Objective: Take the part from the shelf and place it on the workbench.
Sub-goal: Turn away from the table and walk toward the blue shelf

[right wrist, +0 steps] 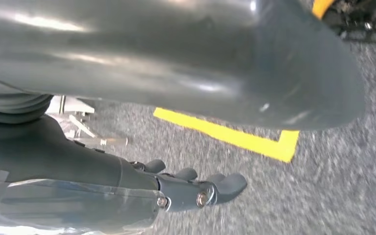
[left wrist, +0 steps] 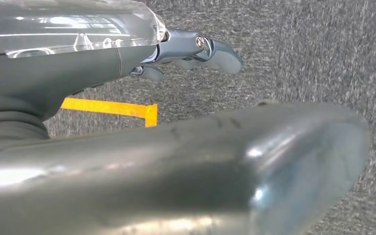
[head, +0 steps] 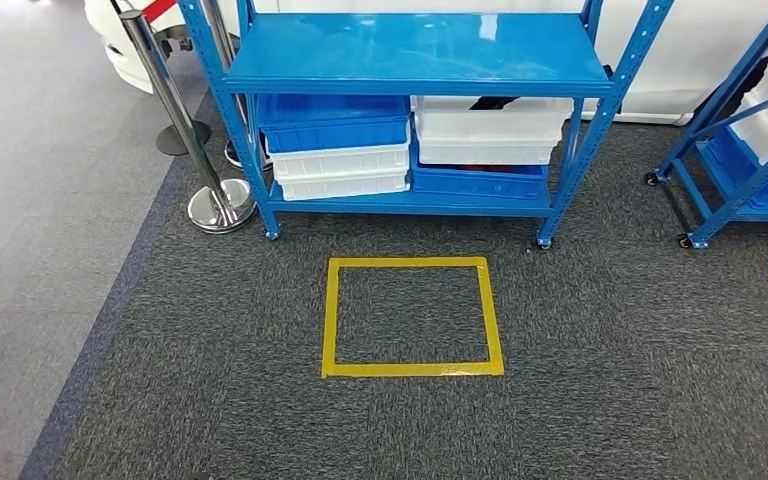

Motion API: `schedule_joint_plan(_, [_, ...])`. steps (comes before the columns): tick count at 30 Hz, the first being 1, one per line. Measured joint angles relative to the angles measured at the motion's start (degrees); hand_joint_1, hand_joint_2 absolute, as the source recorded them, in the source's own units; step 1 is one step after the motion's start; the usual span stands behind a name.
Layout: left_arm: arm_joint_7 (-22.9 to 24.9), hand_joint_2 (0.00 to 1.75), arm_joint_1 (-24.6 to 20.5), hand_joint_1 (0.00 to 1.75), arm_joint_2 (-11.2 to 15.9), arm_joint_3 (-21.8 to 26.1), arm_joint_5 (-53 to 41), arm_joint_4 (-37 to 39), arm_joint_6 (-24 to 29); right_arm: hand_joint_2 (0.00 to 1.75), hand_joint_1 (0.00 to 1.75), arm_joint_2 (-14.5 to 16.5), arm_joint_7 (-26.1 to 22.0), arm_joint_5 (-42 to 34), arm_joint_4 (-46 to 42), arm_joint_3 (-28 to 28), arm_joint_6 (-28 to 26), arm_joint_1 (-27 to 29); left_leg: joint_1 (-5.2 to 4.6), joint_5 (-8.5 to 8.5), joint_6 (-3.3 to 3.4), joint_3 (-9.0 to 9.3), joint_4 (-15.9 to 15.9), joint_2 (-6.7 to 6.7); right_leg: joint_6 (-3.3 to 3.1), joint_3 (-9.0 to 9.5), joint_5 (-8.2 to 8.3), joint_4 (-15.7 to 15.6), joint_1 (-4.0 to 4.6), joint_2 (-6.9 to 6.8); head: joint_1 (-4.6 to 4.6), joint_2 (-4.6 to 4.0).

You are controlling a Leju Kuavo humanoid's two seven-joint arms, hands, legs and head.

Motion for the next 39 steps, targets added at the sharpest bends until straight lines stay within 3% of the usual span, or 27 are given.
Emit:
schedule_joint_plan(3, [-0.12, 0.0, 0.51, 0.0, 0.06, 0.0, -0.05, 0.01, -0.01, 0.0, 0.0, -0.12, -0.46, -0.91, -0.03, -0.62, -0.65, -0.63, -0.01, -0.1, 0.8, 0.23, -1.18, -0.49, 0.97, 0.3, -0.14, -0.05, -0.1, -0.25, 0.01, 0.0])
schedule_joint_plan(5, [-0.21, 0.0, 0.64, 0.0, 0.07, 0.0, -0.1, 0.03, -0.15, 0.0, 0.0, -0.3, -0.62, -1.08, -0.08, -0.93, -0.61, -0.61, 0.42, 0.09, 1.43, 0.96, -2.08, -0.99, 1.57, -0.59, -1.52, 2.43, -0.2, 1.85, 0.05, 0.01])
schedule_joint_plan(7, [-0.24, 0.0, 0.53, 0.0, 0.08, -0.02, -0.23, 0.05, -0.35, 0.0, 0.0, -0.4, -0.58, -1.31, -0.08, -1.31, -0.46, -0.19, 0.56, 0.08, 1.84, 1.37, -2.37, -1.5, 1.98, -4.32, -4.65, 9.4, -0.44, 4.36, 0.09, 0.0])
schedule_joint_plan(8, [-0.19, 0.0, 0.5, 0.0, 0.08, -0.05, -0.31, 0.05, -0.4, 0.0, 0.0, -0.4, -0.51, -1.43, -0.08, -1.48, -0.42, 0.01, 0.54, -0.03, 1.88, 1.48, -2.34, -1.77, 2.13, -6.56, -5.96, 13.18, -0.57, 4.85, 0.09, 0.0])
schedule_joint_plan(9, [-0.13, 0.0, 0.51, 0.0, 0.08, -0.09, -0.38, 0.06, -0.42, 0.0, 0.0, -0.42, -0.43, -1.55, -0.07, -1.64, -0.41, 0.23, 0.54, -0.24, 1.85, 1.71, -2.32, -2.09, 2.29, -8.21, -6.31, 15.65, -0.7, 5.01, 0.09, 0.0])
schedule_joint_plan(10, [-0.07, 0.0, 0.56, 0.0, 0.07, -0.13, -0.42, 0.08, -0.42, 0.0, 0.0, -0.42, -0.38, -1.66, -0.07, -1.8, -0.41, 0.44, 0.58, -0.53, 1.73, 2.09, -2.29, -2.4, 2.42, -8.88, -5.43, 16.02, -0.83, 5.05, 0.08, 0.0])
schedule_joint_plan(11, [-0.03, 0.0, 0.6, 0.0, 0.06, -0.15, -0.44, 0.13, -0.42, 0.0, 0.0, -0.44, -0.35, -1.73, -0.07, -1.93, -0.41, 0.6, 0.66, -0.89, 1.53, 2.62, -2.24, -2.69, 2.53, -8.39, -3.4, 14.09, -0.98, 5.06, 0.08, 0.0])
schedule_joint_plan(13, [-0.01, 0.0, 0.66, 0.0, 0.04, -0.18, -0.45, 0.29, -0.42, 0.0, 0.0, -0.5, -0.32, -1.85, -0.01, -2.16, -0.4, 0.86, 0.75, -1.9, 0.92, 3.63, -2.01, -3.1, 2.7, -5.48, 1.35, 6.57, -1.29, 5.23, 0.09, -0.02])
schedule_joint_plan(14, [0.0, 0.0, 0.63, 0.0, 0.04, -0.19, -0.45, 0.37, -0.42, 0.0, 0.0, -0.53, -0.33, -1.89, 0.05, -2.28, -0.39, 0.9, 0.7, -2.44, 0.56, 3.88, -1.83, -3.24, 2.55, -4.22, 2.56, 3.52, -1.32, 5.38, 0.09, -0.01])
schedule_joint_plan(15, [0.0, 0.0, 0.59, 0.0, 0.05, -0.2, -0.46, 0.4, -0.42, 0.0, 0.0, -0.54, -0.33, -1.93, 0.11, -2.39, -0.38, 0.91, 0.61, -2.91, 0.2, 4.01, -1.71, -3.33, 2.28, -3.5, 2.84, 1.73, -1.3, 5.52, 0.08, -0.01])
schedule_joint_plan(19, [-0.02, 0.0, 0.42, 0.0, 0.09, -0.25, -0.56, 0.44, -0.39, 0.0, 0.0, -0.54, -0.32, -1.97, 0.19, -2.63, -0.37, 0.81, 0.74, -4.2, -1.11, 4.69, -1.31, -3.37, 0.49, -2.3, 1.29, 0.78, -1.08, 5.49, 0.06, -0.01])
schedule_joint_plan(21, [-0.03, 0.0, 0.35, 0.0, 0.11, -0.26, -0.6, 0.44, -0.39, 0.0, 0.0, -0.54, -0.32, -1.97, 0.2, -2.66, -0.37, 0.88, 0.88, -5.97, -1.59, 2.53, 3.54, -3.11, -0.24, -1.0, 0.49, 0.39, -1.18, 5.23, 0.05, -0.01])
schedule_joint_plan(23, [-0.03, 0.0, 0.41, 0.0, 0.09, -0.27, -0.79, 0.47, -0.39, 0.0, 0.0, -0.54, -0.31, -1.97, 0.2, -2.69, -0.36, 0.95, 0.9, -8.12, -1.83, -3.08, 12.16, -2.93, -0.67, 0.17, -0.61, 0.34, -1.02, 5.06, 0.05, 0.0])
schedule_joint_plan(24, [-0.03, 0.0, 0.52, 0.0, 0.09, -0.28, -0.94, 0.49, -0.39, 0.0, 0.0, -0.54, -0.31, -1.98, 0.2, -2.73, -0.35, 0.96, 0.9, -8.19, -1.82, -5.8, 15.38, -2.91, -0.75, 0.88, -1.26, 0.33, -0.89, 5.1, 0.05, 0.01])
schedule_joint_plan(25, [-0.03, 0.0, 0.64, 0.0, 0.08, -0.28, -1.08, 0.51, -0.39, 0.0, 0.0, -0.54, -0.3, -1.99, 0.2, -2.78, -0.32, 0.98, 0.88, -7.03, -1.68, -7.7, 16.64, -2.9, -0.78, 1.74, -1.97, 0.33, -0.75, 5.16, 0.05, 0.01])
schedule_joint_plan(26, [-0.03, 0.0, 0.75, 0.0, 0.09, -0.28, -1.18, 0.53, -0.39, 0.0, 0.0, -0.54, -0.31, -1.99, 0.2, -2.82, -0.26, 0.99, 0.81, -4.67, -1.4, -8.52, 15.56, -2.9, -0.77, 2.73, -2.73, 0.31, -0.58, 5.22, 0.05, 0.01])
schedule_joint_plan(28, [-0.04, 0.0, 0.91, 0.0, 0.17, -0.28, -1.2, 0.54, -0.38, 0.0, 0.0, -0.51, -0.34, -1.99, 0.25, -2.86, -0.06, 1.16, 0.45, 1.48, -0.28, -7.67, 8.94, -2.82, -0.7, 4.83, -4.35, 0.16, -0.34, 5.21, 0.08, 0.0])
schedule_joint_plan(29, [-0.06, 0.0, 0.99, 0.0, 0.25, -0.29, -1.22, 0.56, -0.36, 0.0, 0.0, -0.48, -0.42, -1.99, 0.32, -2.87, 0.07, 1.22, 0.11, 3.34, 0.39, -6.84, 6.06, -2.71, -0.48, 5.67, -5.05, 0.0, -0.29, 5.21, 0.09, 0.0])
schedule_joint_plan(30, [-0.1, 0.0, 1.03, 0.0, 0.33, -0.3, -1.24, 0.58, -0.32, 0.0, 0.0, -0.45, -0.51, -1.99, 0.39, -2.89, 0.18, 1.22, -0.24, 3.92, 1.01, -5.97, 3.99, -2.59, -0.14, 6.32, -5.63, -0.22, -0.35, 5.19, 0.09, -0.01])
schedule_joint_plan(32, [-0.18, 0.0, 0.99, 0.0, 0.43, -0.32, -1.28, 0.62, -0.22, 0.0, 0.0, -0.42, -0.71, -1.99, 0.48, -2.92, 0.31, 0.95, -0.76, 2.59, 1.75, -4.56, 2.24, -2.48, 0.74, 7.19, -5.73, -0.27, -0.52, 5.12, 0.08, 0.01])
schedule_joint_plan(34, [-0.2, 0.0, 0.88, 0.0, 0.46, -0.34, -1.28, 0.65, -0.13, 0.0, 0.0, -0.43, -0.81, -2.0, 0.47, -2.93, 0.32, 0.69, -0.57, 1.65, 2.1, -2.36, 0.11, -2.7, 1.48, 6.41, -4.03, 2.62, -0.58, 4.97, 0.07, 0.01])
schedule_joint_plan(36, [-0.13, 0.0, 0.8, 0.0, 0.47, -0.37, -1.28, 0.71, -0.01, 0.0, 0.0, -0.43, -0.91, -2.07, 0.47, -2.95, 0.35, 0.58, -0.21, 1.03, 2.45, 0.41, -1.83, -2.87, 1.99, 2.58, -2.73, 8.86, -0.66, 5.12, 0.04, 0.01])
schedule_joint_plan(37, [-0.07, 0.0, 0.75, 0.0, 0.47, -0.38, -1.28, 0.74, 0.05, 0.0, 0.0, -0.43, -0.95, -2.11, 0.48, -2.97, 0.37, 0.6, -0.16, 0.54, 2.57, 1.54, -2.39, -2.88, 2.21, 0.05, -3.36, 11.94, -0.78, 5.24, 0.05, -0.01])
schedule_joint_plan(39, [0.1, 0.0, 0.69, 0.0, 0.48, -0.39, -1.28, 0.81, 0.13, 0.0, 0.0, -0.5, -1.0, -2.14, 0.48, -3.03, 0.4, 0.7, -0.07, -0.75, 2.59, 3.34, -2.79, -3.1, 2.81, -4.83, -6.89, 15.51, -1.05, 5.3, 0.05, 0.0])
